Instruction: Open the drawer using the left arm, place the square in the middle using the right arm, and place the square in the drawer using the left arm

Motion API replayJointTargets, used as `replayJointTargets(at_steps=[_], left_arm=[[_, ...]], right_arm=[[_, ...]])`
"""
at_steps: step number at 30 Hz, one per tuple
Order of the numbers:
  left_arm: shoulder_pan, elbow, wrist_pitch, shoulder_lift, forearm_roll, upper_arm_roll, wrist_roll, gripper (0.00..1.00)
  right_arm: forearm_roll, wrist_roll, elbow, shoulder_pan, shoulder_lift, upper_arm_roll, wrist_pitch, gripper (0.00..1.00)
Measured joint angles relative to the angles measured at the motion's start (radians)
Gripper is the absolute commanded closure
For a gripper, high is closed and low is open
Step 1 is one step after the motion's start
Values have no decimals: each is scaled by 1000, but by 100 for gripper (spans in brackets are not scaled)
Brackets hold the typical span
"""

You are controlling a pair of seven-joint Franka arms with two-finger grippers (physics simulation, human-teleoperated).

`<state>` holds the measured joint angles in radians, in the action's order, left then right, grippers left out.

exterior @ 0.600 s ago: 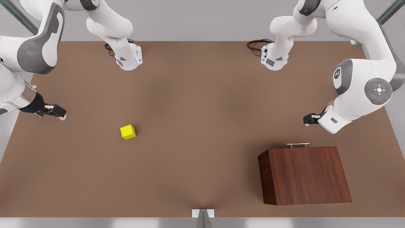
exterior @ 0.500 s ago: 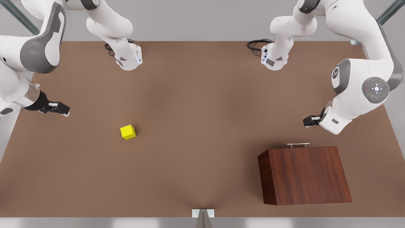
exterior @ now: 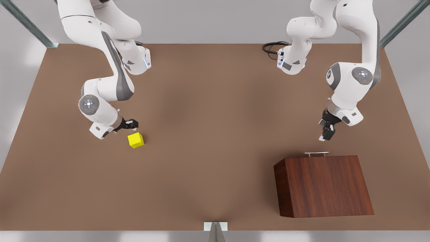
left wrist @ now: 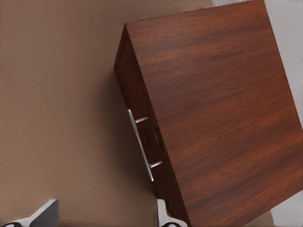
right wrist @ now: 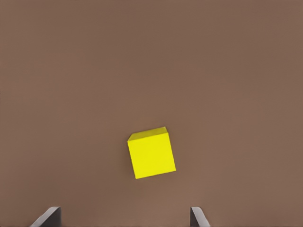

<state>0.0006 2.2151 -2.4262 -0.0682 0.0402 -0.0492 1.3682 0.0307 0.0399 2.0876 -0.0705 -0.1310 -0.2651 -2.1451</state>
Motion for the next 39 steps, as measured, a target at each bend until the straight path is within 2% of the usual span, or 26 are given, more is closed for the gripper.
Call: replayJointTargets(at_steps=[2,5,8,17,31,33,34,35,39], left_arm=[[9,0,-14,22,29,0,59,0],[-10,8,-58,55,50,0,68,0],[-31,44,-139,86,60,0,68,0],[-7,36,-248,191,65,3,66,0],[-6,27,-299,256,59,38,63,0],[-7,15,-300,272,58,38,63,0],[-7,16,-300,275,58,38,63,0],[-7,15,-300,278,58,38,63,0],[-7,14,-300,294,58,38,63,0]], right_arm=[[0,-4,18,37,-32,-3,-45,0],[3,-5,121,16,-62,-2,-212,0],[5,-3,128,17,-111,1,-258,0],[37,-46,100,10,-224,63,-343,0],[63,-52,127,21,-305,67,-448,2],[63,-51,131,21,-307,67,-458,12],[63,-51,131,21,-306,67,-457,21],[63,-52,131,21,-306,67,-457,41],[63,-56,129,21,-307,74,-454,44]])
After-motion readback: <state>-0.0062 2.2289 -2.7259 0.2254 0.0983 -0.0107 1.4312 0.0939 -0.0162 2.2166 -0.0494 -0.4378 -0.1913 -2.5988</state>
